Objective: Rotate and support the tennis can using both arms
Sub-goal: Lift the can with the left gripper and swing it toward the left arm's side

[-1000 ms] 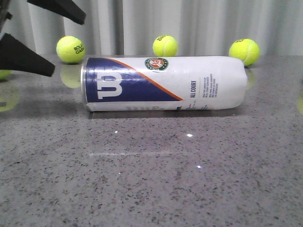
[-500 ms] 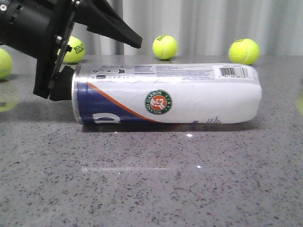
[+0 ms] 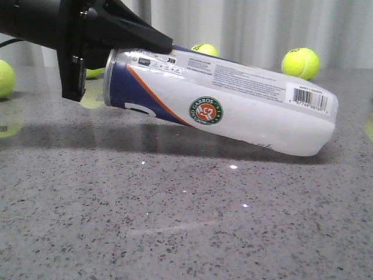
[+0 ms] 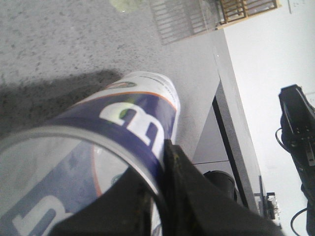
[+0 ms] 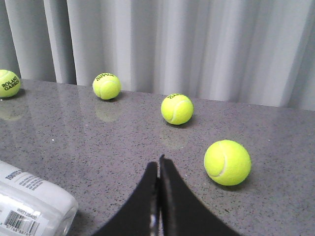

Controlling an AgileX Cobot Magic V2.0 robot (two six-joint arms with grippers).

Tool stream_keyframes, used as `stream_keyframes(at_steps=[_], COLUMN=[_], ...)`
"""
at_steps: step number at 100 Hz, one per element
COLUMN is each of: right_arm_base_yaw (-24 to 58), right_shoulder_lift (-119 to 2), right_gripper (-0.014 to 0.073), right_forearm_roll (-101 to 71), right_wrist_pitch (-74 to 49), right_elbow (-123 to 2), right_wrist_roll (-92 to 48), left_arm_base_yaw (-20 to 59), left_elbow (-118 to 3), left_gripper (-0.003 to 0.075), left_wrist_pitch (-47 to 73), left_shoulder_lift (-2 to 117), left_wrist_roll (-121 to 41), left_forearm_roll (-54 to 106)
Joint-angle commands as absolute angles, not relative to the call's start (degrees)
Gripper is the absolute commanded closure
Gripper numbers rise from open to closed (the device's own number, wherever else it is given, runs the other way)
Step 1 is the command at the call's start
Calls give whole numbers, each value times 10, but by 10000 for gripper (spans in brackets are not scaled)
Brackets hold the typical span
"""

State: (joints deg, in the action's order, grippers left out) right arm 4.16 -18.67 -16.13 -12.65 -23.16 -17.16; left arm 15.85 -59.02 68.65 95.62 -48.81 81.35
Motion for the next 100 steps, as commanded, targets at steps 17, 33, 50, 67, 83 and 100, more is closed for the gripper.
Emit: stream_keyframes(at_steps=[17,33,50,67,83,100], right_arm_base_yaw=[39,39,39,39,39,39], right_shoulder_lift=[-189,-189,-189,-189,-189,-189], right_gripper=[662,662,662,662,662,662], right_forearm_roll=[-166,-166,-166,-166,-166,-166], right_wrist_pitch=[-86,-86,-86,-86,-86,-86], right_elbow=[-247,-247,-247,-247,-247,-247], right_wrist_roll=[-172,-172,-172,-172,-172,-172], left_arm_base_yaw=[151,135,133,133,133,133], left_elbow=[-667,-731,-801,-822,-822,-821], left_gripper=[741,741,741,741,741,741], left_wrist_pitch=[728,720,706,713,730,730], left_shoulder_lift=[879,812,739,680,646,634], left_wrist_roll=[-503,-461,-355,-282,-202,-186], left_forearm_roll=[815,691,474,320,173,117])
